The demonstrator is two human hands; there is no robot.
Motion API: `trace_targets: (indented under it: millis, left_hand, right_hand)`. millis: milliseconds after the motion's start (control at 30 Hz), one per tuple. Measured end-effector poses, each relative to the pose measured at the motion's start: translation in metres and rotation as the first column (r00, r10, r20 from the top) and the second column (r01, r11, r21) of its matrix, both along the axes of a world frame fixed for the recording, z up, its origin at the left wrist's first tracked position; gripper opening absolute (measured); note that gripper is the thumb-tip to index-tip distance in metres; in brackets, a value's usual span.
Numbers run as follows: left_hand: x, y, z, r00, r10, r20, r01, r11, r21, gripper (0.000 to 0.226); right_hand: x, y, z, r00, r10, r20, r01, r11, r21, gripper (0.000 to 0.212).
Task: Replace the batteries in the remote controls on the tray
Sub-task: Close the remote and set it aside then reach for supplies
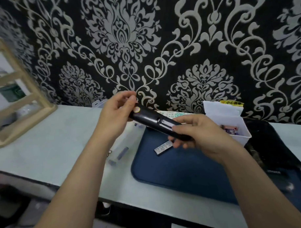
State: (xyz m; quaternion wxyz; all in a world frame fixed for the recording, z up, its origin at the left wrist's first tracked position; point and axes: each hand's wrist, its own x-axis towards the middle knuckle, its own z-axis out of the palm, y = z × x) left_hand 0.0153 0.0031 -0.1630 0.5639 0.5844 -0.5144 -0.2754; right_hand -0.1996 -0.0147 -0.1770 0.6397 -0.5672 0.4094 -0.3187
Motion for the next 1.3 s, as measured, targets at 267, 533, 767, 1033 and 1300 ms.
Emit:
trace_targets:
  millis: [267,533,767,1033,1300]
  left_hand:
    - [0.049,0.016,-0.019,0.362,-0.525,0.771,-0.295,0.720,0.628,0.029]
    - [0.051,0.005,-0.027,0.346,-0.528,0.776,-0.215,0.760,0.613,0.021]
    - [0.056,0.011,-0.023,0.642,-0.228,0.732,-0.182,0.882,0.434,0.006]
    - [-0.011,0.038,0.009,0.945,-0.299,0.134,0.249,0.921,0.299,0.017]
    - [-0.018,0.033,0.003,0.912,-0.403,-0.077,0.406,0.859,0.311,0.021]
  right_hand:
    - [0.023,0.004,-0.013,0.959,-0.157,0.237,0.109,0.973,0.202,0.016]
    - [0.047,0.016,-0.028,0.964,-0.059,0.261,-0.014,0.963,0.269,0.023]
    - [0.052,0.019,-0.031,0.936,-0.086,0.341,-0.047,0.930,0.364,0.031]
    - [0.050,0.021,-0.023,0.836,-0.105,0.539,-0.049,0.963,0.264,0.033]
    - [0.041,0.015,-0.021,0.839,-0.189,0.511,0.101,0.975,0.196,0.023]
